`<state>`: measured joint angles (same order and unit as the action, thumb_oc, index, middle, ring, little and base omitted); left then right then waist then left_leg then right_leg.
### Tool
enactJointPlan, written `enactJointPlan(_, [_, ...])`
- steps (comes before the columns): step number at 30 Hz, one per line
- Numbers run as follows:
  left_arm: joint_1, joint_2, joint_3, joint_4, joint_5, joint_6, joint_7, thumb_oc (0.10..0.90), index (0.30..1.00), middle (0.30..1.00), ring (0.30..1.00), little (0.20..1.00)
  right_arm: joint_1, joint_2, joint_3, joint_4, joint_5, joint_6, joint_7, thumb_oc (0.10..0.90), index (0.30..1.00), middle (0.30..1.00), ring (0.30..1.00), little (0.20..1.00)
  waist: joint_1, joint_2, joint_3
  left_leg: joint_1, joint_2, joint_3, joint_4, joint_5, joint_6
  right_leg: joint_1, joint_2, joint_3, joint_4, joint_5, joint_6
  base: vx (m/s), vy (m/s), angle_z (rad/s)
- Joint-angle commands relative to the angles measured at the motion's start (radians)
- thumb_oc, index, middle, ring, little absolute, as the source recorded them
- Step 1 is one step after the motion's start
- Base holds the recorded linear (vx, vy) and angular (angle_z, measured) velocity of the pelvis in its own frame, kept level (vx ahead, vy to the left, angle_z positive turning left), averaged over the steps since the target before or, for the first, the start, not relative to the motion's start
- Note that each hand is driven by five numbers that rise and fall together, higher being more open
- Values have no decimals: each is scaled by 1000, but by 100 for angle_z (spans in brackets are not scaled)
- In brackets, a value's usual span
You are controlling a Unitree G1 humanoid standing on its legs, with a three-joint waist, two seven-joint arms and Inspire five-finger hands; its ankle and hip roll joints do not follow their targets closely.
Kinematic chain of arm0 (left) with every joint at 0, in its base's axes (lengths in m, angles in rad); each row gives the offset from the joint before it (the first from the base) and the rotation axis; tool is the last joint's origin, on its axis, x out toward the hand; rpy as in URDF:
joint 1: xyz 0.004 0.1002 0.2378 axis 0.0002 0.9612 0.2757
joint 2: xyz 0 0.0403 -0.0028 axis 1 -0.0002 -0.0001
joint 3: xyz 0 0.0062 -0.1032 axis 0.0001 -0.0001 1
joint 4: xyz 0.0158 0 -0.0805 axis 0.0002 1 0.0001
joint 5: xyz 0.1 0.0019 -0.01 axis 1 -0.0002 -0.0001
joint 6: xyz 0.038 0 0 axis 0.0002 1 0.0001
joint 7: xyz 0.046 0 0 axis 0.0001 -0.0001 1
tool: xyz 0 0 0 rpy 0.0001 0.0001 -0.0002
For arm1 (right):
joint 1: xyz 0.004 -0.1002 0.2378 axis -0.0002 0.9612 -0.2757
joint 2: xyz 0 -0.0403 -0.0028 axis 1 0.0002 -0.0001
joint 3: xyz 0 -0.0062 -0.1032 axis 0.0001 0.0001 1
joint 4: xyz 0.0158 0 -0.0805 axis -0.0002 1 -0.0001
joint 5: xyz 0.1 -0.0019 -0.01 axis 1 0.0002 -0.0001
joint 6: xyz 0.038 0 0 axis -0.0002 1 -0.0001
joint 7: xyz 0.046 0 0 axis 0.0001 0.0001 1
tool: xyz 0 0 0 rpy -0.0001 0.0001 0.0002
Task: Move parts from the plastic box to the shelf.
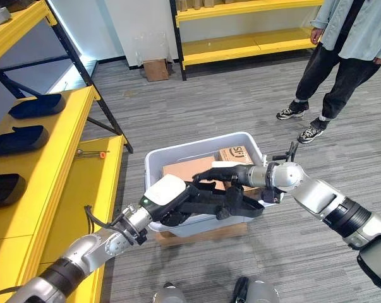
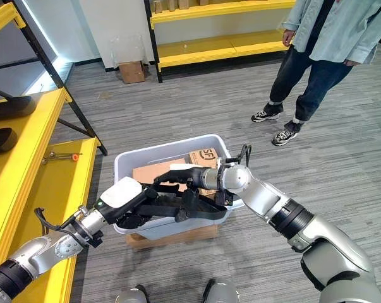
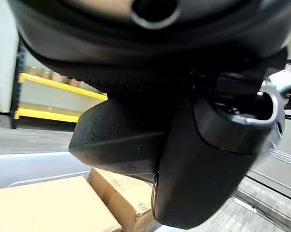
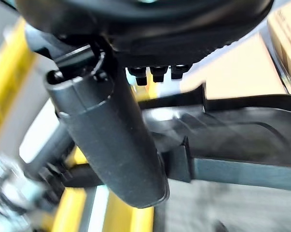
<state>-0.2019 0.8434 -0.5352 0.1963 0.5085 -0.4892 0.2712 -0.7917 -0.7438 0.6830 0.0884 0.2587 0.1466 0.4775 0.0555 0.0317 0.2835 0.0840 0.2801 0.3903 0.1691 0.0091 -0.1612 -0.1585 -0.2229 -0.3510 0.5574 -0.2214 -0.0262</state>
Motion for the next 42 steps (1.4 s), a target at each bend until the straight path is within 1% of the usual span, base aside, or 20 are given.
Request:
enactJointPlan(1, [-4, -21, 81, -60, -108, -47, 51, 400, 300, 300, 300, 300, -120, 42, -204, -49, 44, -124, -189, 900, 1000, 1000, 1000, 1000, 14, 9, -67, -37, 75, -83, -99, 102, 7, 153, -78, -27, -64, -27, 114, 0, 0, 0])
enactJointPlan(3, [18, -23, 99, -62, -113, -49, 45, 400, 300, 300, 300, 300, -114, 36, -246, -69, 88, -113, -197, 900, 1000, 1000, 1000, 1000, 10, 12, -68, -39, 77, -85, -97, 102, 8, 150, -72, -20, -65, -26, 112, 0, 0, 0])
enactJointPlan(4, [31, -30, 110, -64, -109, -40, 52, 400, 300, 300, 300, 300, -104, 33, -275, -105, 87, -91, -250, 900, 1000, 1000, 1000, 1000, 5, 12, -65, -38, 77, -83, -95, 101, 8, 149, -74, -17, -60, -28, 112, 0, 0, 0])
enactJointPlan(6, [43, -35, 117, -61, -107, -46, 64, 400, 300, 300, 300, 300, -99, 29, -299, -134, 132, -24, -296, 900, 1000, 1000, 1000, 1000, 1, 14, -65, -38, 78, -82, -95, 100, 9, 148, -71, -11, -64, -25, 110, 0, 0, 0])
enactJointPlan(7, [57, -42, 129, -59, -100, -44, 69, 400, 300, 300, 300, 300, -89, 33, -326, -159, 180, 57, -371, 900, 1000, 1000, 1000, 1000, -4, 15, -63, -39, 81, -79, -92, 101, 8, 147, -69, -8, -61, -27, 108, 0, 0, 0])
enactJointPlan(10, [85, -44, 152, -68, -102, -28, 83, 400, 300, 300, 300, 300, -60, 35, -375, -163, 191, 65, -428, 900, 1000, 1000, 1000, 1000, -14, 14, -60, -39, 81, -74, -89, 98, 11, 143, -68, 3, -60, -26, 105, 0, 0, 0])
enactJointPlan(13, [120, -57, 182, -66, -118, 23, 136, 400, 300, 300, 300, 300, -14, 55, -450, -197, 319, -49, -678, 900, 1000, 1000, 1000, 1000, -28, 13, -53, -41, 88, -61, -78, 99, 13, 140, -70, 13, -51, -29, 100, 8, 11, -8])
enactJointPlan(15, [141, -68, 208, -74, -118, 44, 165, 400, 300, 300, 300, 300, 17, 73, -519, -223, 348, -79, -766, 900, 1000, 1000, 1000, 1000, -34, 18, -51, -44, 92, -55, -73, 94, 16, 134, -68, 12, -45, -30, 96, 6, 6, -8])
enactJointPlan(16, [154, -72, 224, -82, -118, 58, 186, 400, 300, 300, 300, 300, 42, 88, -562, -240, 367, -122, -824, 900, 1000, 1000, 1000, 1000, -38, 17, -49, -43, 89, -51, -71, 90, 17, 131, -72, 14, -40, -33, 96, 0, 0, 0])
enactJointPlan(20, [185, -92, 270, -98, -146, 88, 250, 400, 300, 300, 300, 300, 144, 124, -656, -295, 265, -199, -977, 900, 1000, 1000, 1000, 1000, -56, 25, -44, -47, 90, -40, -69, 87, 20, 121, -71, 21, -35, -34, 93, -5, 12, -4])
enactJointPlan(22, [200, -107, 310, -115, -163, 121, 330, 400, 300, 300, 300, 300, 249, 156, -699, -339, 174, -224, -1074, 900, 1000, 1000, 1000, 1000, -71, 34, -39, -52, 90, -32, -66, 86, 21, 113, -71, 30, -33, -36, 93, -19, 28, -17])
enactJointPlan(24, [213, -125, 354, -135, -178, 127, 376, 400, 300, 300, 300, 300, 369, 189, -738, -363, 107, -196, -1102, 900, 1000, 1000, 1000, 1000, -84, 38, -33, -49, 87, -29, -65, 83, 25, 110, -73, 38, -27, -39, 94, 1, -1, -10])
enactJointPlan(26, [228, -140, 389, -155, -164, 121, 398, 400, 300, 300, 300, 300, 469, 211, -756, -370, 73, -207, -1095, 900, 1000, 1000, 1000, 1000, -93, 41, -29, -49, 86, -26, -67, 82, 28, 107, -72, 43, -26, -40, 95, -5, -17, 0])
enactJointPlan(29, [283, -191, 479, -231, -142, 32, 453, 400, 300, 300, 300, 300, 703, 278, -724, -374, 5, -248, -1021, 900, 1000, 1000, 1000, 1000, -108, 45, -27, -57, 93, -24, -68, 92, 28, 96, -63, 50, -14, -47, 94, -39, -73, -5])
enactJointPlan(32, [287, -203, 505, -254, -143, 11, 455, 400, 300, 300, 300, 300, 739, 292, -670, -326, -62, -254, -1001, 900, 1000, 1000, 1000, 1000, -113, 43, -25, -63, 97, -32, -69, 115, 22, 91, -56, 48, 3, -61, 91, -43, -76, -11])
enactJointPlan(35, [285, -201, 518, -271, -154, 5, 453, 400, 300, 300, 300, 300, 733, 281, -637, -244, -74, -320, -1016, 900, 1000, 1000, 1000, 1000, -101, 44, -25, -73, 114, -49, -66, 152, 11, 92, -41, 30, 30, -85, 79, -23, -133, -10])
enactJointPlan(36, [285, -199, 521, -285, -162, 3, 446, 400, 300, 300, 300, 300, 717, 269, -631, -237, -141, -365, -1100, 900, 1000, 1000, 1000, 1000, -90, 43, -21, -77, 128, -58, -67, 189, 4, 84, -37, 14, 69, -108, 71, -28, -144, 4])
enactJointPlan(38, [289, -200, 520, -308, -162, -1, 431, 400, 300, 300, 300, 300, 702, 263, -630, -241, -174, -387, -1144, 900, 1000, 1000, 1000, 1000, -82, 42, -16, -81, 141, -63, -62, 210, -4, 75, -40, 0, 107, -134, 63, -60, -152, 13])
enactJointPlan(39, [297, -206, 515, -339, -153, 6, 415, 400, 300, 300, 300, 300, 674, 263, -612, -247, -177, -381, -1152, 900, 1000, 1000, 1000, 1000, -67, 44, -7, -86, 155, -71, -60, 241, -11, 60, -45, -17, 145, -153, 59, -93, -128, 18])
enactJointPlan(42, [305, -205, 510, -357, -133, 11, 395, 400, 300, 300, 300, 300, 646, 272, -583, -252, -204, -376, -1148, 900, 1000, 1000, 1000, 1000, -54, 46, 0, -90, 175, -60, -62, 270, -21, 56, -51, -51, 164, -165, 54, -115, -112, 10])
